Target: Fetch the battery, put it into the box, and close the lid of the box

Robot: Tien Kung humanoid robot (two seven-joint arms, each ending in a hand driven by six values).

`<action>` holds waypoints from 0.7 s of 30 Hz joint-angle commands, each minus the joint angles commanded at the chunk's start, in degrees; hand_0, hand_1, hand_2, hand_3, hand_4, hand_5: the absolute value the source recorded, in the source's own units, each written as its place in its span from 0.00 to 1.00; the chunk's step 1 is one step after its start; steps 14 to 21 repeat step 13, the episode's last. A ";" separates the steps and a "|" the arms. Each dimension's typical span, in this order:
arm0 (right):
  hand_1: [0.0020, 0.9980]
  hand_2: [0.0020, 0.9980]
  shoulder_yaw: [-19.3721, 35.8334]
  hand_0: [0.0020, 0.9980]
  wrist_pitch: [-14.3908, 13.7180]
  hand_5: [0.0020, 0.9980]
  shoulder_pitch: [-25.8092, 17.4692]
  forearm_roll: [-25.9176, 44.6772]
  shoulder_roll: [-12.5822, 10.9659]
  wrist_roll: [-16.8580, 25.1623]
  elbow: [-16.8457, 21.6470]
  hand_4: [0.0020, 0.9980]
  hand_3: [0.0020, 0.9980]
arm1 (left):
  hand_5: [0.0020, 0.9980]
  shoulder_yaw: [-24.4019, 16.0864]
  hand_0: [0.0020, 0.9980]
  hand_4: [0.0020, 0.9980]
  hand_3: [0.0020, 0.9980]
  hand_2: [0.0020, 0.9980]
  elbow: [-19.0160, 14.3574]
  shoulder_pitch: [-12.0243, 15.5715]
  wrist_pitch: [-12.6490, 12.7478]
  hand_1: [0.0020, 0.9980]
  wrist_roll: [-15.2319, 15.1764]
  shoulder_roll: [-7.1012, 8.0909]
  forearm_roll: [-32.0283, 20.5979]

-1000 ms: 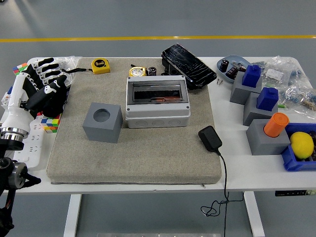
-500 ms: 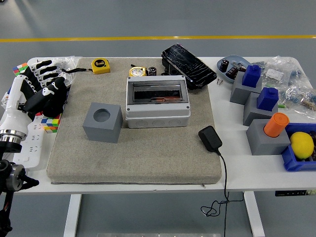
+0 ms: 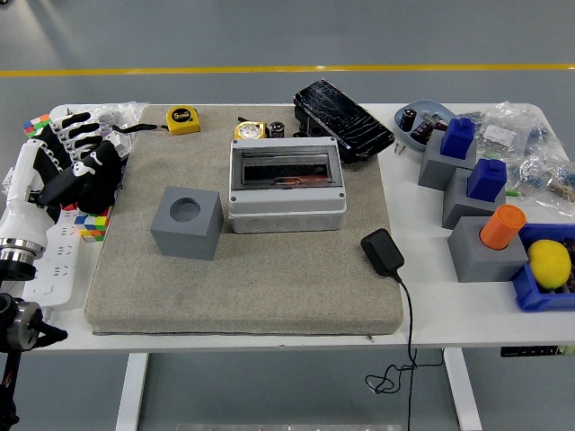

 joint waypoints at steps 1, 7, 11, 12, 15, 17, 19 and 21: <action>0.72 0.72 0.12 0.76 -0.01 0.64 -0.03 -0.10 0.05 -0.02 0.00 1.00 0.72 | 0.35 0.00 0.54 1.00 0.72 0.72 -0.03 -0.03 0.01 0.66 0.02 -0.01 0.02; 0.72 0.72 0.01 0.76 0.02 0.64 0.05 -0.07 0.14 -0.04 0.00 1.00 0.72 | 0.35 0.12 0.54 1.00 0.72 0.72 -0.14 0.06 -0.11 0.66 0.28 0.16 0.05; 0.72 0.72 -0.62 0.76 0.03 0.64 0.24 0.55 -0.06 0.29 0.00 1.00 0.72 | 0.35 0.12 0.54 1.00 0.72 0.72 -0.15 0.10 -0.09 0.66 0.29 0.24 -0.02; 0.72 0.72 -0.61 0.76 0.03 0.64 0.23 0.53 -0.09 0.33 0.00 1.00 0.72 | 0.35 0.15 0.54 1.00 0.72 0.72 -0.11 0.11 -0.10 0.66 0.31 0.21 -0.01; 0.72 0.72 -0.51 0.76 0.00 0.64 0.20 0.43 -0.10 0.33 0.00 1.00 0.72 | 0.35 0.20 0.54 1.00 0.72 0.72 -0.12 0.14 -0.11 0.66 0.33 0.19 0.00; 0.72 0.72 -0.51 0.76 0.00 0.64 0.20 0.43 -0.10 0.33 0.00 1.00 0.72 | 0.35 0.20 0.54 1.00 0.72 0.72 -0.12 0.14 -0.11 0.66 0.33 0.19 0.00; 0.72 0.72 -0.51 0.76 0.00 0.64 0.20 0.43 -0.10 0.33 0.00 1.00 0.72 | 0.35 0.20 0.54 1.00 0.72 0.72 -0.12 0.14 -0.11 0.66 0.33 0.19 0.00; 0.72 0.72 -0.51 0.76 0.00 0.64 0.20 0.43 -0.10 0.33 0.00 1.00 0.72 | 0.35 0.20 0.54 1.00 0.72 0.72 -0.12 0.14 -0.11 0.66 0.33 0.19 0.00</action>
